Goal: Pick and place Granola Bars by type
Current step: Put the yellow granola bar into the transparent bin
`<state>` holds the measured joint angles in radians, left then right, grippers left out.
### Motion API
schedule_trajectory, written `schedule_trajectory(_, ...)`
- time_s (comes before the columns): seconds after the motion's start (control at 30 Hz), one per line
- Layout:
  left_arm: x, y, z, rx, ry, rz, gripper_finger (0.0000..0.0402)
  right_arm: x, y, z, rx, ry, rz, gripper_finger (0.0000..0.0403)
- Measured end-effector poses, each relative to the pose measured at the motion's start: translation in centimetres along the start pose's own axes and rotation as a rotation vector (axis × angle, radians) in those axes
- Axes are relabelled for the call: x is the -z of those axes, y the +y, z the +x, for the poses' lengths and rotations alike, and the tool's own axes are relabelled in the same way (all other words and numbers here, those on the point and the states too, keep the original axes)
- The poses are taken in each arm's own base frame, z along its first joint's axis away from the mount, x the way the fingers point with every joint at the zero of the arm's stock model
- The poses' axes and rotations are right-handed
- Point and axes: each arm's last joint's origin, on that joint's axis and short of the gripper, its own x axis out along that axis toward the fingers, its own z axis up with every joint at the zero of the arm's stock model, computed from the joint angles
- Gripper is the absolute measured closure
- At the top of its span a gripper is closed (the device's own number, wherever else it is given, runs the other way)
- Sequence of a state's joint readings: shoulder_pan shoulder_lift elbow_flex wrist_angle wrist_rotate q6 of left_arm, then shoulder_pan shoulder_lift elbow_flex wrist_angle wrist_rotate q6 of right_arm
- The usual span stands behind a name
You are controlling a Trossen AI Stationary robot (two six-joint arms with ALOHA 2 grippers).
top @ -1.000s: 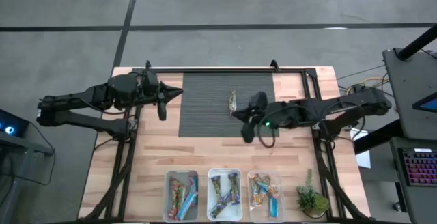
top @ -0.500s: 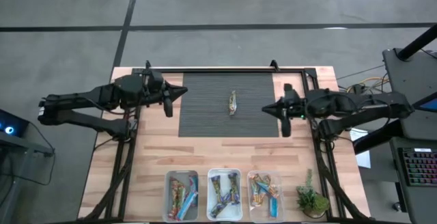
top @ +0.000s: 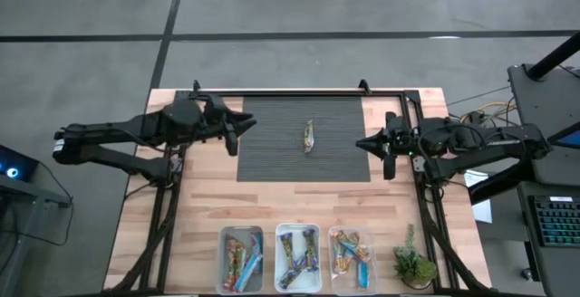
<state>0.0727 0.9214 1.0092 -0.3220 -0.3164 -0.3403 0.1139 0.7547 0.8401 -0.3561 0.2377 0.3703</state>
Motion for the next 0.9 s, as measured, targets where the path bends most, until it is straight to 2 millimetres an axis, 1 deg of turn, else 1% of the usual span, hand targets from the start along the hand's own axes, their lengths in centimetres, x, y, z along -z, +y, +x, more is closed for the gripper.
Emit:
schedule_trajectory(0.23,0.6,-0.2,1.3,-0.013,0.040,0.035,0.0245,0.0,-0.1,0.0,0.034,-0.013,0.037,0.0394)
schedule_trajectory(0.4,1.0,-0.3,2.1,-0.024,0.066,0.001,0.0215,-0.1,-0.2,0.0,0.067,-0.025,0.023,0.0394)
schedule_trajectory(0.63,1.5,-0.5,3.0,-0.037,0.090,-0.044,0.0209,-0.1,-0.2,-0.1,0.075,-0.032,0.046,0.0394)
schedule_trajectory(0.77,1.6,-0.7,4.1,-0.035,0.071,-0.052,0.0209,-0.2,-0.3,-0.2,0.077,-0.038,0.077,0.0394)
schedule_trajectory(0.9,1.5,-0.7,5.6,-0.033,0.039,-0.065,0.0209,-0.1,-0.3,-0.3,0.078,-0.036,0.043,0.0394)
